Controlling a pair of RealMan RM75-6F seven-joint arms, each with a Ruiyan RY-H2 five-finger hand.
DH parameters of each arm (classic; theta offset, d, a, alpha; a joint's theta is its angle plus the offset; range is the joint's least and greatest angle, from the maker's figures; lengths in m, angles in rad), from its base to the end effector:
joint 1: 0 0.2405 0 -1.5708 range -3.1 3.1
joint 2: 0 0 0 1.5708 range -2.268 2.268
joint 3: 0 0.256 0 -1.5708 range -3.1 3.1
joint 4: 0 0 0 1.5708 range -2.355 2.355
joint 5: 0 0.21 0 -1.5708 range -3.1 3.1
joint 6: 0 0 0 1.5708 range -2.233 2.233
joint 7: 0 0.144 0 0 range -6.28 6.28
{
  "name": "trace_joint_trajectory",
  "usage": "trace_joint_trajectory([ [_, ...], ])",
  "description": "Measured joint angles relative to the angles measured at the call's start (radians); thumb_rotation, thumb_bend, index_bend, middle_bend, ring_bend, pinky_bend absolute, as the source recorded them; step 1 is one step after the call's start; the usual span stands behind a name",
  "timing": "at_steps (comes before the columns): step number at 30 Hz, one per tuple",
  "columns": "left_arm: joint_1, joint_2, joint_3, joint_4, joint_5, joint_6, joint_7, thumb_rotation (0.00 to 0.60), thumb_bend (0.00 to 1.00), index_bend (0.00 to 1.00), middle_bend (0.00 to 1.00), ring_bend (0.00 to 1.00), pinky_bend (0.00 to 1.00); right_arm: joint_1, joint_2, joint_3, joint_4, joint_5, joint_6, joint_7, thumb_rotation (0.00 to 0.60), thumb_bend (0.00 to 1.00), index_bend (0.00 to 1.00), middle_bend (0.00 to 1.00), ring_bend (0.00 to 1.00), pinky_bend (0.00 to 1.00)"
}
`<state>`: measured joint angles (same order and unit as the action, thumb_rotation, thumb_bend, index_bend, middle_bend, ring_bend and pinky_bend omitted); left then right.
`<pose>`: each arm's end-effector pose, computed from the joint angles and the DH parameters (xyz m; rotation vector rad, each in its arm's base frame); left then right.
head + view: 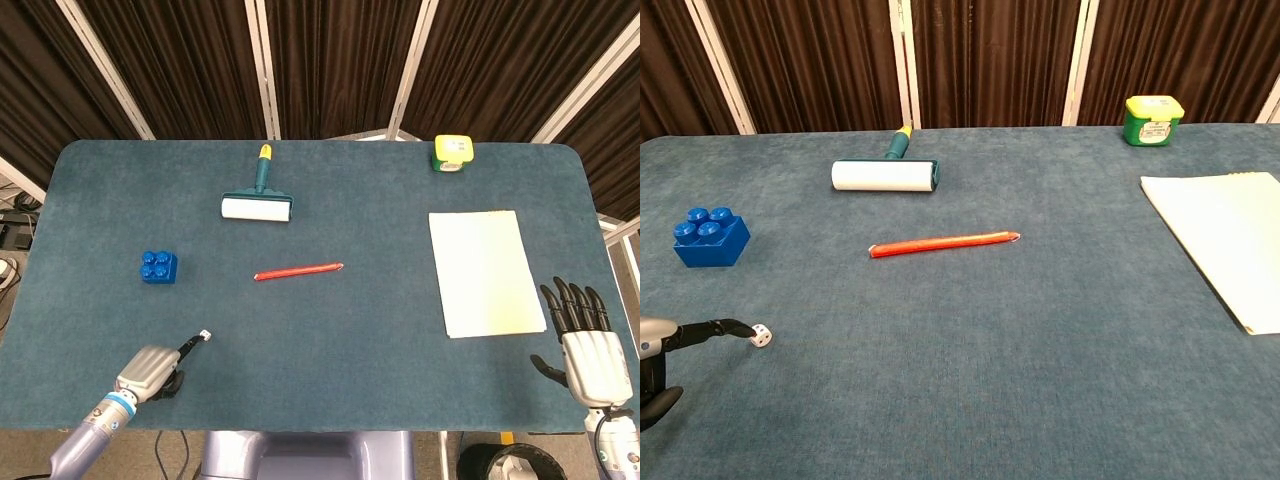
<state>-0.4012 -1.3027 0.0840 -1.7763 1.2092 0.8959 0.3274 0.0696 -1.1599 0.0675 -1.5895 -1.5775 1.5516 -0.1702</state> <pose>-0.2519 0.1932 0.0039 -1.9587 -1.3140 -0.5412 -0.2993 -0.1792 0.1551 1.4322 -0.7026 0.8713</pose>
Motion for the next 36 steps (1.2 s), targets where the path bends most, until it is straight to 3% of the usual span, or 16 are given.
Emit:
trace_joint_trajectory([
  [11, -0.002, 0.028, 0.033, -0.017, -0.011, -0.006, -0.005, 0.6, 0.75, 0.0, 0.99, 0.91, 1.0, 0.004, -0.001, -0.001, -0.003, -0.005, -0.002, -0.004, 0.6, 0.0, 0.0, 0.0, 0.0, 0.0],
  [22, 0.049, 0.087, 0.063, -0.023, 0.173, 0.103, -0.148, 0.6, 0.75, 0.0, 0.98, 0.89, 1.0, -0.005, 0.005, -0.005, -0.007, -0.01, 0.013, 0.001, 0.6, 0.0, 0.0, 0.0, 0.0, 0.0],
  [24, 0.058, 0.093, 0.062, -0.024, 0.201, 0.137, -0.156, 0.6, 0.73, 0.01, 0.94, 0.84, 0.99, -0.006, 0.008, -0.006, -0.01, -0.013, 0.017, 0.002, 0.6, 0.0, 0.0, 0.0, 0.0, 0.0],
  [26, 0.076, 0.099, 0.057, -0.025, 0.233, 0.198, -0.163, 0.6, 0.57, 0.01, 0.76, 0.67, 0.79, -0.007, 0.01, -0.006, -0.013, -0.016, 0.019, 0.004, 0.6, 0.0, 0.0, 0.0, 0.0, 0.0],
  [28, 0.099, 0.101, 0.048, -0.023, 0.267, 0.28, -0.161, 0.6, 0.2, 0.0, 0.31, 0.24, 0.25, -0.007, 0.012, -0.006, -0.016, -0.018, 0.021, 0.006, 0.6, 0.0, 0.0, 0.0, 0.0, 0.0],
  [30, 0.124, 0.102, 0.038, -0.02, 0.296, 0.363, -0.153, 0.6, 0.02, 0.0, 0.04, 0.02, 0.01, -0.008, 0.014, -0.005, -0.017, -0.019, 0.023, 0.008, 0.6, 0.0, 0.0, 0.0, 0.0, 0.0],
  [36, 0.234, 0.125, -0.004, -0.04, 0.336, 0.62, -0.022, 0.6, 0.0, 0.0, 0.0, 0.0, 0.0, -0.012, 0.021, -0.002, -0.02, -0.022, 0.038, 0.024, 0.6, 0.0, 0.0, 0.0, 0.0, 0.0],
])
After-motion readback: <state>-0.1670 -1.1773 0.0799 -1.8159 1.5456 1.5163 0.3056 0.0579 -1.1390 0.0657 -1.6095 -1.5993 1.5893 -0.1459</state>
